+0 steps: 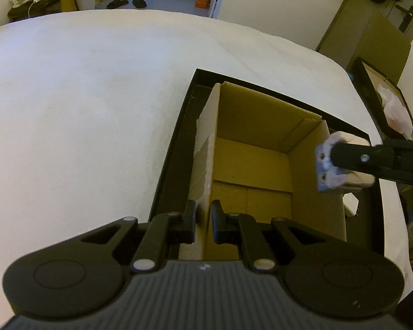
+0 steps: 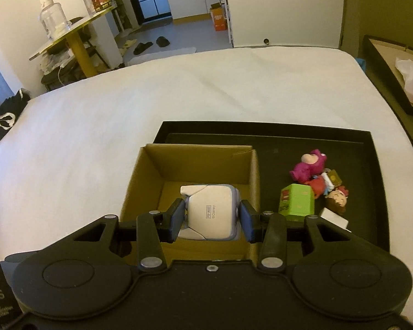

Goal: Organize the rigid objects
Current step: 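Lift the white cube charger with the right gripper over the cardboard box, then lower the charger into the box and open the right gripper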

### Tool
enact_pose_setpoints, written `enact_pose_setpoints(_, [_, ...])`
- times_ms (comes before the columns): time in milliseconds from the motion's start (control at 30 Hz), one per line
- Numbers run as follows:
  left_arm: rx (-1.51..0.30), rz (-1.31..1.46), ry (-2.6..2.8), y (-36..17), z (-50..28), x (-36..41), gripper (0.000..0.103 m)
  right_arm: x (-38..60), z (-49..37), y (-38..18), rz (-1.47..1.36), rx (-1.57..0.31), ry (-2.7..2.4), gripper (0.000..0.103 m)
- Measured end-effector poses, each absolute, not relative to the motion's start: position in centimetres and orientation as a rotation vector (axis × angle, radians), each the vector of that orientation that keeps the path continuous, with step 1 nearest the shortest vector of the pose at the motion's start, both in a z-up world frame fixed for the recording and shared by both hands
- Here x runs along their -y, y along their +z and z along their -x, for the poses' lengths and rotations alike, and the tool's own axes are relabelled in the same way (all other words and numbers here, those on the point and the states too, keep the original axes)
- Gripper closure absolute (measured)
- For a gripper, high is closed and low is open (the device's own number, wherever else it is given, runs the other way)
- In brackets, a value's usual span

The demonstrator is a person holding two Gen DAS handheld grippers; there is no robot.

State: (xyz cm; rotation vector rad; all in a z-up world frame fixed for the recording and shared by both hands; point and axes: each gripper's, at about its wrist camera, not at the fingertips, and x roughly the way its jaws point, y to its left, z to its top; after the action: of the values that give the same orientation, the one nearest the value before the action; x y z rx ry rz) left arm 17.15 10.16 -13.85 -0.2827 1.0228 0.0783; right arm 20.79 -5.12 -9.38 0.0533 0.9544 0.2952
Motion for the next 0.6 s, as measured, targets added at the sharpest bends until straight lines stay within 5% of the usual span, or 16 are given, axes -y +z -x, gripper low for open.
enact_pose_setpoints(500, [-1.039,0.315,0.08,-13.8,-17.3,-10.5,0.092,1.9,-22.8,-10.0,-0.06,-0.961,0.341,0.06])
enact_pose_setpoints(600, [-1.046,0.304,0.083,-13.7,-17.6,-10.4,0.092,1.8,-23.1,-9.9,-0.089,-0.957,0.378,0.053])
